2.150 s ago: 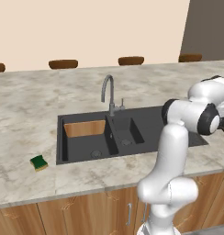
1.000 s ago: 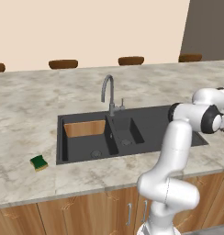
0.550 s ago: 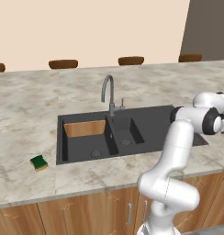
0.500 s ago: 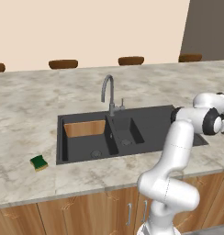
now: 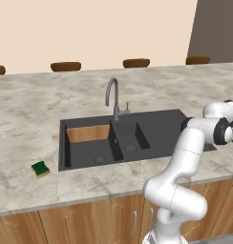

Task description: Pick the pan and sponge and place them into the sink. Then turn on the water.

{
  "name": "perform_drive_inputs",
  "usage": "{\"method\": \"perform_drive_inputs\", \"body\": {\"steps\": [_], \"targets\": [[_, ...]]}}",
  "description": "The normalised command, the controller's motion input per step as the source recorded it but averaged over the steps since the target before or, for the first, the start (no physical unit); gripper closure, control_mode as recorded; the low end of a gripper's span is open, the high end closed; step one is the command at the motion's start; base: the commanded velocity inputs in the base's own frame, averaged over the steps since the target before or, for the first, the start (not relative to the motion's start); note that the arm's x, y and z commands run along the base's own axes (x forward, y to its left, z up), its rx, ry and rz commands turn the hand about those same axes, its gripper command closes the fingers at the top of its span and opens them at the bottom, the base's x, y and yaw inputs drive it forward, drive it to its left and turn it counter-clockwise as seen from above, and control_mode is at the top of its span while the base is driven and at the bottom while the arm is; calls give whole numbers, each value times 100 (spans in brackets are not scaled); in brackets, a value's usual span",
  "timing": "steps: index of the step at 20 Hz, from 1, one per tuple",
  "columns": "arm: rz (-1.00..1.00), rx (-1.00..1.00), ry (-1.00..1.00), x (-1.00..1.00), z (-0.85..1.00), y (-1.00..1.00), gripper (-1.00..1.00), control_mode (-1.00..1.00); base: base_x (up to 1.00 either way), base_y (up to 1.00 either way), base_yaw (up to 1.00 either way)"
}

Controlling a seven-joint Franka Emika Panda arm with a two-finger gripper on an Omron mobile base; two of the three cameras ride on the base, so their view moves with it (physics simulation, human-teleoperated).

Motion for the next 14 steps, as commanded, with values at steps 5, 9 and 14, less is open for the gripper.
{"method": "perform_drive_inputs", "body": {"steps": [5, 9, 14], "targets": [[0, 0, 0, 1, -42, -13, -100, -100, 0, 0, 0], [0, 0, 1, 7, -42, -12, -100, -100, 0, 0, 0], [0, 0, 3, 6, -44, -9, 100, -100, 0, 0, 0]]}}
